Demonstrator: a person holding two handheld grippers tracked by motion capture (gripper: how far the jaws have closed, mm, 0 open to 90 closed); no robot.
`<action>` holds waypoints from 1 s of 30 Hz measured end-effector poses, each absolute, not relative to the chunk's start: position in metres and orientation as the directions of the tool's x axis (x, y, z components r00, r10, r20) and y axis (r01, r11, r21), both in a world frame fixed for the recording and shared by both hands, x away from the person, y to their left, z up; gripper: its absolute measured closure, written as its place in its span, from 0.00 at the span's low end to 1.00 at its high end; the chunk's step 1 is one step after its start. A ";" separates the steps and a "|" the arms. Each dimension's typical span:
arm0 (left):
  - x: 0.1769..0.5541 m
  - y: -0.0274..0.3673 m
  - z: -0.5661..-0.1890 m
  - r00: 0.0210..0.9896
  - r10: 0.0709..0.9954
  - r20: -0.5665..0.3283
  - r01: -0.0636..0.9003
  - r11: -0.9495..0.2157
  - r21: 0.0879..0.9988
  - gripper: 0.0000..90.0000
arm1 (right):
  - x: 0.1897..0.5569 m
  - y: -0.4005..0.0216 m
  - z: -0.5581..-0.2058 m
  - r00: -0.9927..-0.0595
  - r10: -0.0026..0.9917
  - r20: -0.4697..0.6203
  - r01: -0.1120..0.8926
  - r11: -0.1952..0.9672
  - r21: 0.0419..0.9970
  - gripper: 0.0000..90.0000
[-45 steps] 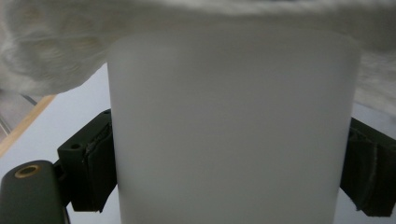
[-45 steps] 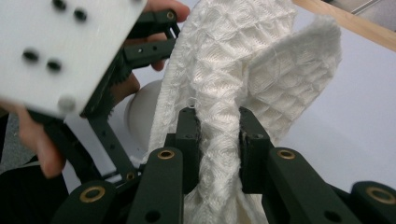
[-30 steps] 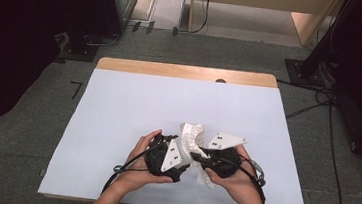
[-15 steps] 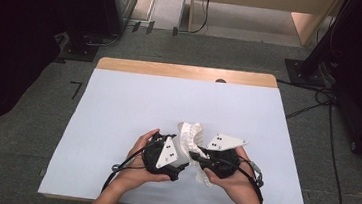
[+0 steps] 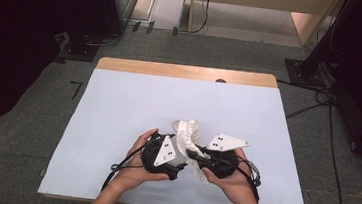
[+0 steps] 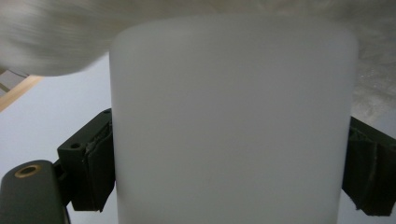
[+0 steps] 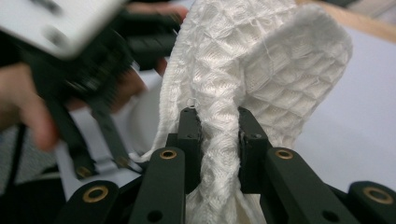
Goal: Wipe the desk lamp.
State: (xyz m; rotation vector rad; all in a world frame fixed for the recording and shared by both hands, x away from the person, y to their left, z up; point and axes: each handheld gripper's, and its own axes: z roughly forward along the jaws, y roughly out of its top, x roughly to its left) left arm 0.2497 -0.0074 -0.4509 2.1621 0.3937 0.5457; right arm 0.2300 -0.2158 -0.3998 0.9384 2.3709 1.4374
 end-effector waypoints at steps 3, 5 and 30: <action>0.249 -0.008 -0.451 0.853 0.459 0.249 0.083 -0.591 0.802 0.09 | 0.231 -0.211 -0.400 -0.766 0.621 0.169 0.398 0.252 0.882 0.84; 0.248 -0.008 -0.451 0.853 0.455 0.256 0.075 -0.593 0.802 0.10 | 0.236 -0.211 -0.406 -0.738 0.647 0.192 0.404 0.196 0.893 0.84; 0.260 0.012 -0.448 0.840 0.527 0.131 0.173 -0.489 0.855 0.09 | 0.250 -0.228 -0.422 -0.627 0.758 0.179 0.457 0.172 0.872 0.83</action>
